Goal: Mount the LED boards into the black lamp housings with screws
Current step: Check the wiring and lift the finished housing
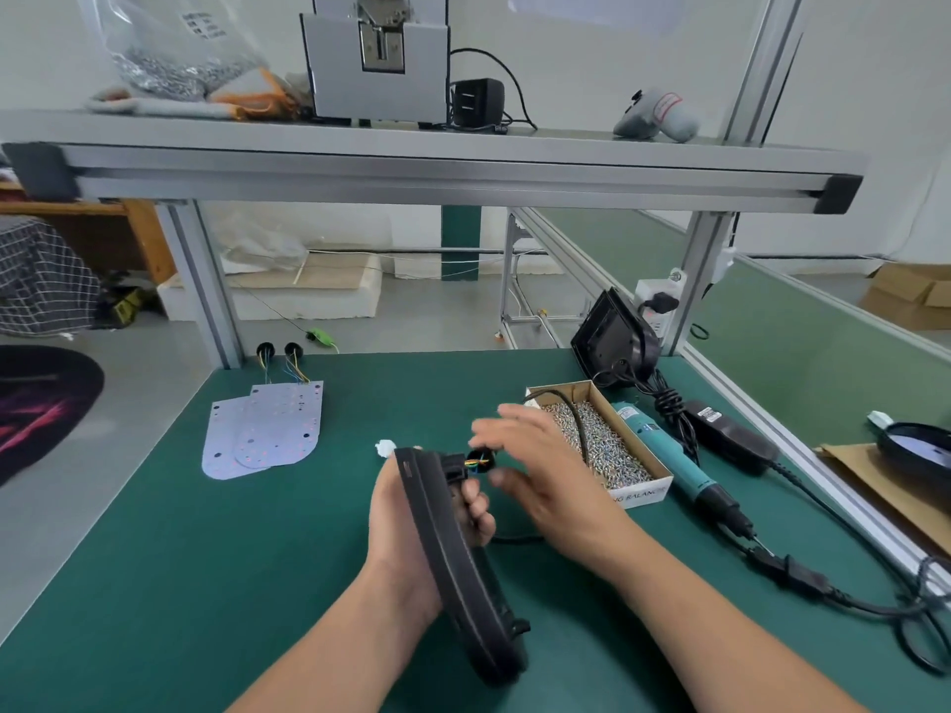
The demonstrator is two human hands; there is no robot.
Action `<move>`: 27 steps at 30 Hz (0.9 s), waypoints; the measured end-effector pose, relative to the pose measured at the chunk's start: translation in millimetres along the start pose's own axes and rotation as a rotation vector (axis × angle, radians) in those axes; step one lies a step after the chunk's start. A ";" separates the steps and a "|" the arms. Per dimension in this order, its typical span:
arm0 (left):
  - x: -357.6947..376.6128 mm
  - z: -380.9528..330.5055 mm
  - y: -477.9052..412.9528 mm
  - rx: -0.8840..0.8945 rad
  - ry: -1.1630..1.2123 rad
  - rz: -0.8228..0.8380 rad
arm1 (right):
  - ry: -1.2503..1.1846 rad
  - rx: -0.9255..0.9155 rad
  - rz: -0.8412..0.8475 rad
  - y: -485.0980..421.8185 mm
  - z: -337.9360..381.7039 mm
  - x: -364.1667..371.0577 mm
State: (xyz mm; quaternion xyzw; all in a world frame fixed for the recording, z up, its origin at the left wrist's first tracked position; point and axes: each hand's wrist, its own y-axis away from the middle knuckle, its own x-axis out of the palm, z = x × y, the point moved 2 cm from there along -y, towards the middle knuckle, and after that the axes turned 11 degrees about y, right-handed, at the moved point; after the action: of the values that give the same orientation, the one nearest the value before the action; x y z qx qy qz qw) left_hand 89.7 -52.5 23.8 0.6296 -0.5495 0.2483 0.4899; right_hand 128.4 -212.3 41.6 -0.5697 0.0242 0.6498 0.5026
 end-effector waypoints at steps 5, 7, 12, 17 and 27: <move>-8.0 -10.4 -6.8 -0.062 0.021 0.119 | -0.010 0.004 -0.045 -4.5 0.2 -2.0; -10.5 -19.4 -12.1 -0.127 -0.054 0.153 | -0.019 0.026 -0.040 -6.6 1.6 -0.7; -17.9 -54.7 -15.5 -0.153 -0.431 0.190 | 0.000 0.155 -0.024 -5.8 -3.6 0.8; -10.2 -84.1 3.4 -0.044 -0.964 0.240 | 0.185 -0.036 0.061 -12.1 6.0 1.1; -0.9 -98.1 23.9 0.097 -1.450 0.400 | 0.167 -0.236 0.097 -8.1 10.4 -2.8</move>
State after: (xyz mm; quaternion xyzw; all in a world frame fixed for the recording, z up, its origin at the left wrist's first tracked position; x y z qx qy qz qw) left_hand 89.3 37.2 70.2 0.5443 -0.8267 -0.1199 -0.0773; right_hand 126.1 -203.8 51.7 -0.6752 0.0171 0.6219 0.3963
